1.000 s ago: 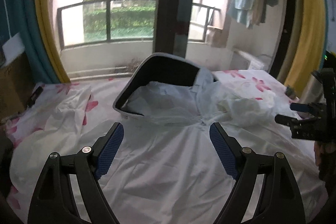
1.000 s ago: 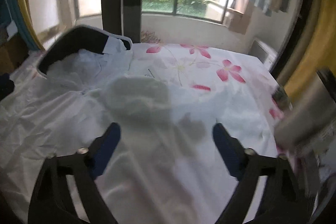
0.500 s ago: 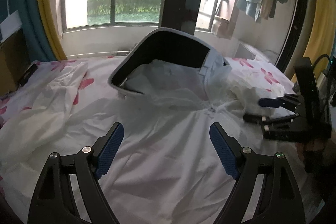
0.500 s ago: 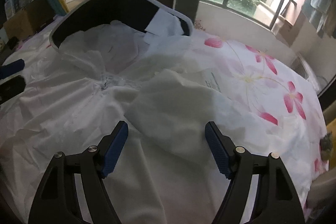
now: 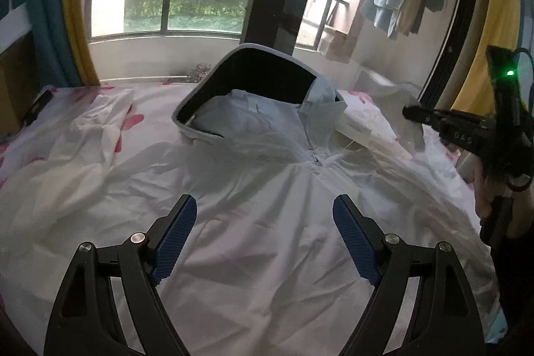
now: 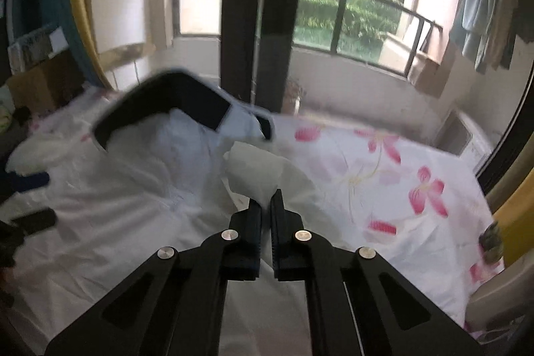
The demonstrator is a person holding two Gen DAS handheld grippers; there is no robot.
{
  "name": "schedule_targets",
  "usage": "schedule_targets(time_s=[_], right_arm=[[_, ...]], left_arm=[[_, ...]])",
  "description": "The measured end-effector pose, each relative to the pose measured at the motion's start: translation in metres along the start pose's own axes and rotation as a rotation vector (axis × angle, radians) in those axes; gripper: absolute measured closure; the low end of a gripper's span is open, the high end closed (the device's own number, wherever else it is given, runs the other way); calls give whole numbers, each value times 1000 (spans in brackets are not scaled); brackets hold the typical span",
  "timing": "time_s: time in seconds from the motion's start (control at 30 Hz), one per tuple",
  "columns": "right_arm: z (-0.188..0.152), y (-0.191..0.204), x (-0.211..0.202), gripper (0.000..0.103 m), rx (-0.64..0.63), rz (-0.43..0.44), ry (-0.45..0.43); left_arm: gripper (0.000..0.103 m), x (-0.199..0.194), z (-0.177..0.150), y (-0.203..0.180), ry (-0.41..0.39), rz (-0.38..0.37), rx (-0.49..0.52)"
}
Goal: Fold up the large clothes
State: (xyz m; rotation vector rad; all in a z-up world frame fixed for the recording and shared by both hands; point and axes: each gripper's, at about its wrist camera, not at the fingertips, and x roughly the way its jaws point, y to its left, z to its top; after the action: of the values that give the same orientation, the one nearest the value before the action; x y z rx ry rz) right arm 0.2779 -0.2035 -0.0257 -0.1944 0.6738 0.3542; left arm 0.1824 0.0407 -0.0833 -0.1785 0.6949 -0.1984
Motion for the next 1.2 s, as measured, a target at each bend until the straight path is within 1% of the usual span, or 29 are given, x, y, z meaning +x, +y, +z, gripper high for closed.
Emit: schedule_targets(time_s=[0.17,0.27,0.33,0.43,0.5,0.57,0.63,0.67,0.7,0.73,0.77,0.8,0.87,0.93,0.97,1.07,1.2], right_arm=[[14,36,-35,99,-75,54,-80],[13,56,-50,99,-115,109,-100],[8,62,-58,99,-143,156,-101],[3,78,-60,99,-191,236,-79],[-4,88,-58,99,-232,313,-37],[-6,102,-46,99,-269,359,24],[-7,110,-31,98,-282,325,48],[-7,113,-19,90,-281,305,65],[-6,115,-11,66,-279,284,78],[-4,115,-2,50,-270,236,85],[-3,113,0,30,-262,202,77],[0,109,-1,28,-250,163,50],[3,97,-10,28,-202,128,5],[2,81,-18,28,-156,95,-19],[1,67,-23,28,-131,66,-26],[-12,38,-31,28,-78,11,-13],[-42,-6,-36,28,-1,-57,41]], left_arm=[[17,-22,-3,9,-28,6,-3],[17,-40,-3,16,-61,7,2],[17,-49,-4,20,-80,-1,6],[17,-60,-8,26,-82,-7,12],[17,-63,-12,30,-72,-3,17],[17,-64,-17,33,-55,2,20],[17,-62,-23,35,-30,9,31],[17,-60,-24,34,-17,14,43],[17,-58,-26,34,-5,19,56],[17,-55,-27,32,10,23,72],[17,-52,-26,30,26,20,90],[17,-49,-26,28,34,14,105],[17,-41,-24,21,48,1,139],[17,-31,-21,15,57,0,173],[17,-23,-18,11,65,-3,193],[16,0,-11,2,96,-27,227],[17,30,-3,-11,147,-45,269]])
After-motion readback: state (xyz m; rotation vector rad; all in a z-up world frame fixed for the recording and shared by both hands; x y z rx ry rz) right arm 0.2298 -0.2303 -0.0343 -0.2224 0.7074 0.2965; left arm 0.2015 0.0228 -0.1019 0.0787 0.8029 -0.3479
